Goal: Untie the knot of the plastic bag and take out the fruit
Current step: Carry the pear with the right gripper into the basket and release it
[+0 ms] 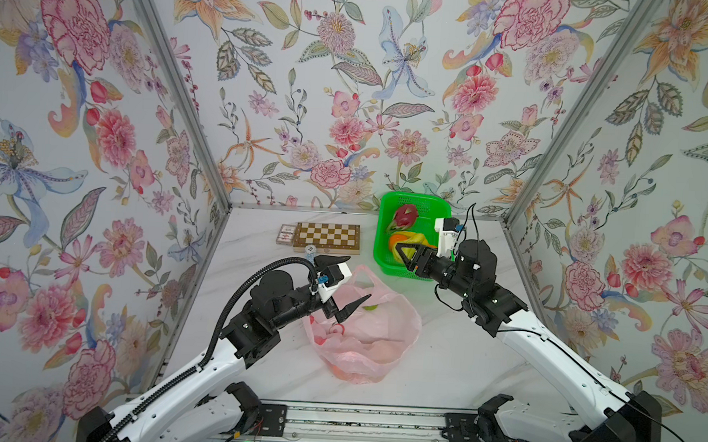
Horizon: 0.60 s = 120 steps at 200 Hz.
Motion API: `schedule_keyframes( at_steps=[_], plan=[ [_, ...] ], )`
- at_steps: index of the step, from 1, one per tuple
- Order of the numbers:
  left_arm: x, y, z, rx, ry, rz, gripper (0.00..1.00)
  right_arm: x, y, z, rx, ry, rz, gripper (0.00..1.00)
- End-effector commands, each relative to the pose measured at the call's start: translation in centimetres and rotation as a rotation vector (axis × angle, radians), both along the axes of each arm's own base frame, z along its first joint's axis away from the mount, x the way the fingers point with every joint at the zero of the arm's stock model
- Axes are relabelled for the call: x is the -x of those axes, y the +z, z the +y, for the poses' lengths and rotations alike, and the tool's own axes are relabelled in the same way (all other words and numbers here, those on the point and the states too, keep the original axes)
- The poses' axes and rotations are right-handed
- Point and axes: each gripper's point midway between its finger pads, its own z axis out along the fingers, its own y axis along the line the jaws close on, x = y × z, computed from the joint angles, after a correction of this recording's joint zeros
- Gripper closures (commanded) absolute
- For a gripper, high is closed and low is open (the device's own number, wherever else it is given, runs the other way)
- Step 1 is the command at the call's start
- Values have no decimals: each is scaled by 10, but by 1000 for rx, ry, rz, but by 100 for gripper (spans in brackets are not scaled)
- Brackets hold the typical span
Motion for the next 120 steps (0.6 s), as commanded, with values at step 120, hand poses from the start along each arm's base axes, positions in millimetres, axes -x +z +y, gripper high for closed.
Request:
schedule_keyframes(
  at_steps=[120],
  plan=[
    [-23, -26, -1, -40, 158, 398, 1, -137, -142, -39, 437, 12, 147, 36]
  ],
)
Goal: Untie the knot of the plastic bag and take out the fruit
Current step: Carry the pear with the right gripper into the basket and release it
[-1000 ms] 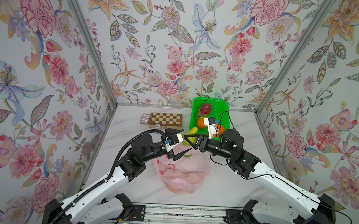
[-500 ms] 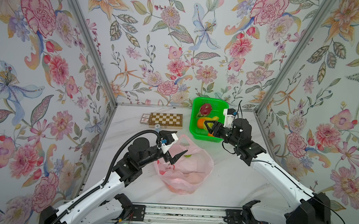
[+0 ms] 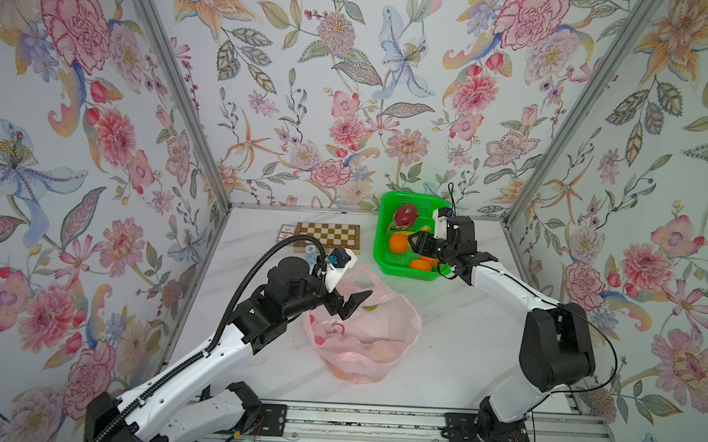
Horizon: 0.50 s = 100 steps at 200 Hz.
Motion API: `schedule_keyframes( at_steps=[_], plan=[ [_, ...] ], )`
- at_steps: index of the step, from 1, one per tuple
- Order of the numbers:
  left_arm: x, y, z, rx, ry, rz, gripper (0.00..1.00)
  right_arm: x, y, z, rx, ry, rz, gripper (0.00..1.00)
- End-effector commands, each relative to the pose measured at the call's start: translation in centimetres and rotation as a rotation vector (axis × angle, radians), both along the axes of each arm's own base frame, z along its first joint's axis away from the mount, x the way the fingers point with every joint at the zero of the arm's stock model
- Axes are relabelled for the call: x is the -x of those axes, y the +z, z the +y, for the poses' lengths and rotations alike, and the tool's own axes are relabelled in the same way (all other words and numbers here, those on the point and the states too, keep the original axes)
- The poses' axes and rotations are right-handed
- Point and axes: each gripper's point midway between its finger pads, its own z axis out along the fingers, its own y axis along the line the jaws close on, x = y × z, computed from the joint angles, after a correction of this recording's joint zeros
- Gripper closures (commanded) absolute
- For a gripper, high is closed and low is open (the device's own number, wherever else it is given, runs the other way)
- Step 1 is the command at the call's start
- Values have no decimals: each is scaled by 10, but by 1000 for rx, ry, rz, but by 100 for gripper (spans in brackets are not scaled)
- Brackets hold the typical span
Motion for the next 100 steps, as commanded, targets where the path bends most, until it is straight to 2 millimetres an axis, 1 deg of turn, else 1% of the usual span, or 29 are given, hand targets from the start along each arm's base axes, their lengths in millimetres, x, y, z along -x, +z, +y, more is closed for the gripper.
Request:
schedule_keyframes(
  at_steps=[1, 27, 45, 100],
  plan=[
    [-4, -1, 2, 5, 63, 66, 1, -7, -19, 7, 101, 96, 18, 36],
    [-6, 4, -6, 14, 80, 67, 1, -15, -46, 16, 147, 154, 70, 36],
    [-7, 2, -12, -7, 76, 78, 1, -17, -60, 22, 177, 177, 82, 36],
    [-5, -3, -26, -42, 60, 95, 1, -11, -105, 35, 228, 244, 160, 33]
  ],
)
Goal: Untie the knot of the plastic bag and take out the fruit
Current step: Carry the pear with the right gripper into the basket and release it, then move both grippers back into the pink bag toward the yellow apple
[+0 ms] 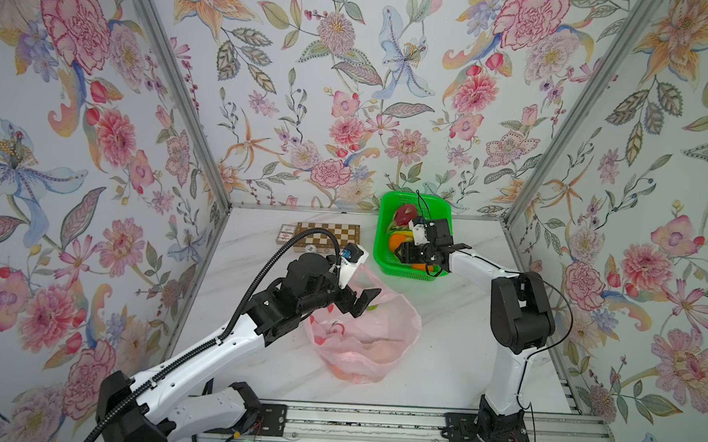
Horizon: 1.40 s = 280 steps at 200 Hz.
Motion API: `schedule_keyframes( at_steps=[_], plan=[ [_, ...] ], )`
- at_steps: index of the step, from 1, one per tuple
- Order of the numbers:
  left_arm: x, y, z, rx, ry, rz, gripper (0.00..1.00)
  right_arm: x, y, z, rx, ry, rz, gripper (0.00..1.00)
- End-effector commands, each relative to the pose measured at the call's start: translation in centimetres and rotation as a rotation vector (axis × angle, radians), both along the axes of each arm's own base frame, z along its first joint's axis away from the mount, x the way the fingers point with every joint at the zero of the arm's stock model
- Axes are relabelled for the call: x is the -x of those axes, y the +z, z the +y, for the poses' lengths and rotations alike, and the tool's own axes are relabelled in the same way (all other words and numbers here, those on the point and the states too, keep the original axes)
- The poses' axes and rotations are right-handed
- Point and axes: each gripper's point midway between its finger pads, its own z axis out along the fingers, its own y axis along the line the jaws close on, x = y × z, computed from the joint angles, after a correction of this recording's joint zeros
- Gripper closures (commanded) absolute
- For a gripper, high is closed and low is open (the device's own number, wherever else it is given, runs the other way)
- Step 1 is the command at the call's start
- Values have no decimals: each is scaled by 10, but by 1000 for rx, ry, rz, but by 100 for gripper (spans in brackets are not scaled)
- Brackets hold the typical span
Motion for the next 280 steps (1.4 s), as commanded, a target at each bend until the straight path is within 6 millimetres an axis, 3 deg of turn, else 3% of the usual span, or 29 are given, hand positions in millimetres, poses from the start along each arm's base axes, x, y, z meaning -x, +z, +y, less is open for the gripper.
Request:
schedule_keyframes(
  at_steps=[1, 36, 59, 84, 110, 163, 207, 233, 255, 280],
  plan=[
    [0, 6, -4, -1, 16, 2, 1, 3, -14, 8, 36, 56, 30, 33],
    [6, 1, -5, -21, 19, 11, 1, 8, -38, 15, 80, 93, 92, 29],
    [11, -1, -2, -24, 24, 12, 1, 9, -32, 17, 84, 91, 80, 24],
    [14, -3, 3, -19, 30, 11, 1, 10, -13, 16, 79, 80, 46, 15],
    [17, -5, 6, -21, 28, 8, 1, 11, 14, 13, 65, 60, 1, 13],
    [18, -18, 22, -65, 91, 49, 1, 32, 89, 5, -18, 9, -120, 9],
    [24, -39, 26, -87, 115, 163, 13, 83, 157, -12, -168, -58, -229, 7],
    [27, -51, 24, -52, 129, 229, 22, 126, 181, -15, -260, -39, -254, 4],
    [28, -65, 22, -32, 148, 280, 30, 165, 186, -7, -299, 32, -237, 1],
    [31, -84, 15, -34, 147, 340, 38, 198, 168, 7, -278, 115, -178, 1]
  ],
)
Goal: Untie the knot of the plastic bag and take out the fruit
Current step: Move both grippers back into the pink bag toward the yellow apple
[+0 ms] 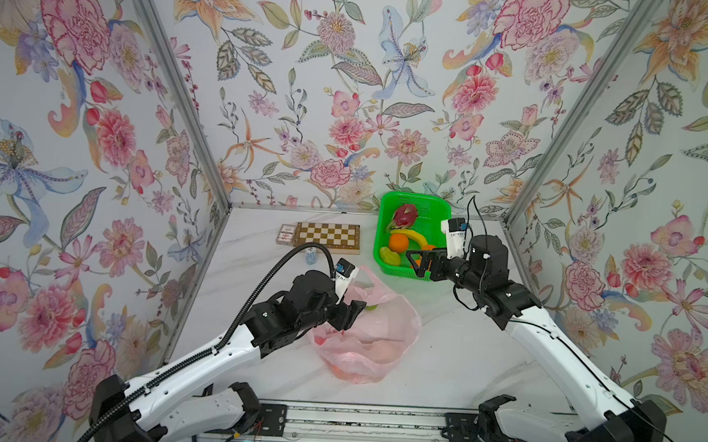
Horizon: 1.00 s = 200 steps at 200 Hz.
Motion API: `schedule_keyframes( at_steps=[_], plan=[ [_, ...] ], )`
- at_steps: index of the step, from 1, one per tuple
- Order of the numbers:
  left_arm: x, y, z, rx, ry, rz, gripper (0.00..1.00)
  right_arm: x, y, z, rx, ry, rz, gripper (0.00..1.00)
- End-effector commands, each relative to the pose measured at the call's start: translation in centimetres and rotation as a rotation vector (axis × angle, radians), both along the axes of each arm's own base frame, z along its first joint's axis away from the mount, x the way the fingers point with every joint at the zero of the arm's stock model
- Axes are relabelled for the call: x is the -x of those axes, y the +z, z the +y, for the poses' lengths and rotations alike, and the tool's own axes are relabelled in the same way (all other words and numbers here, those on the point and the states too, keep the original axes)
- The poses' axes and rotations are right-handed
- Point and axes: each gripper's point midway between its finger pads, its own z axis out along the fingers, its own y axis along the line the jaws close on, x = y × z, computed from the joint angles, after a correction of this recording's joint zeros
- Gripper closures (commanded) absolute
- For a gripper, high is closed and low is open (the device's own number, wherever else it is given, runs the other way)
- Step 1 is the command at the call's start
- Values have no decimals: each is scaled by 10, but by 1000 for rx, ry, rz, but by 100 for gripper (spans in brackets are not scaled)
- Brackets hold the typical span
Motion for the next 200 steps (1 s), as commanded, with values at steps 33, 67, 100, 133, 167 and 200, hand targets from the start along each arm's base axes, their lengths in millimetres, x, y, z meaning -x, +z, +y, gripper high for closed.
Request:
schedule_keyframes(
  at_steps=[33, 67, 100, 133, 167, 200],
  plan=[
    [11, -54, -19, -17, 1, 149, 40, 51, -79, 31, 191, 155, 183, 1],
    [13, -85, -33, -79, -28, 162, 40, 45, -127, 42, 380, 172, 235, 1],
    [5, -109, -36, -102, 7, 136, 34, 37, -159, 58, 403, 198, 308, 14],
    [-4, -116, -36, -61, 39, 70, 28, 33, -143, 79, 263, 187, 286, 46],
    [-13, -120, -36, -44, 50, -4, 23, 29, -107, 87, 6, 115, 279, 91],
    [-25, -123, -33, -64, 85, -80, 23, 33, -82, 98, -224, 116, 302, 96]
  ],
)
